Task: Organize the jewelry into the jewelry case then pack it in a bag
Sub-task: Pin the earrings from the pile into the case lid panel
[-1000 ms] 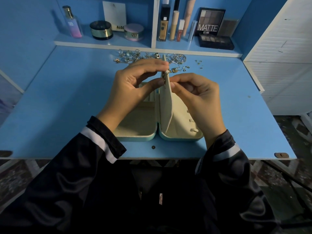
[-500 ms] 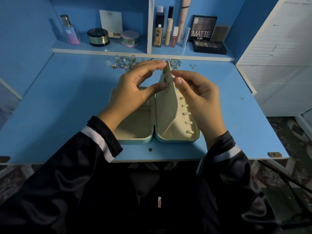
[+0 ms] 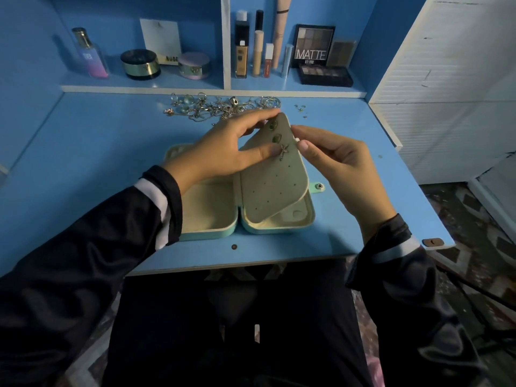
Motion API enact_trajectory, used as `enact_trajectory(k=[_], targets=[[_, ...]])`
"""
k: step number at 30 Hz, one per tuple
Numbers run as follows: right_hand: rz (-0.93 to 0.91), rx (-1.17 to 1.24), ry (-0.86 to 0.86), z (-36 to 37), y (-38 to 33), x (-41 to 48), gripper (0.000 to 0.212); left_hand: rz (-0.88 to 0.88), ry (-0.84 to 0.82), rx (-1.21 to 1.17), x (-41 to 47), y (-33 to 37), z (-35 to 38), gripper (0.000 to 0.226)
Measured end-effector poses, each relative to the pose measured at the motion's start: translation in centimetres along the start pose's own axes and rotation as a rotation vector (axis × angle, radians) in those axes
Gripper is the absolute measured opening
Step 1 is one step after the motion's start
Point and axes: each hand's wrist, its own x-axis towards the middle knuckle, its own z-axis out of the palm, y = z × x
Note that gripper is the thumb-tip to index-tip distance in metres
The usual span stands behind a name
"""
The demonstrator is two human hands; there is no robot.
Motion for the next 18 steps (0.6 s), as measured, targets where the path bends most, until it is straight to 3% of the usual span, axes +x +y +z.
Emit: enact_trajectory(k=[11,18], targets=[[0.134,-0.019,-0.009,-1.8,2.6,-1.5,0.030,0.004,-0.056,0.246,1.1,1.0,1.4,0.076],[0.132,-0.262,0.019,-2.0,4.0,-2.0,0.029,-0.033,-0.158,0.374,1.3,1.1,1.9,0.075]])
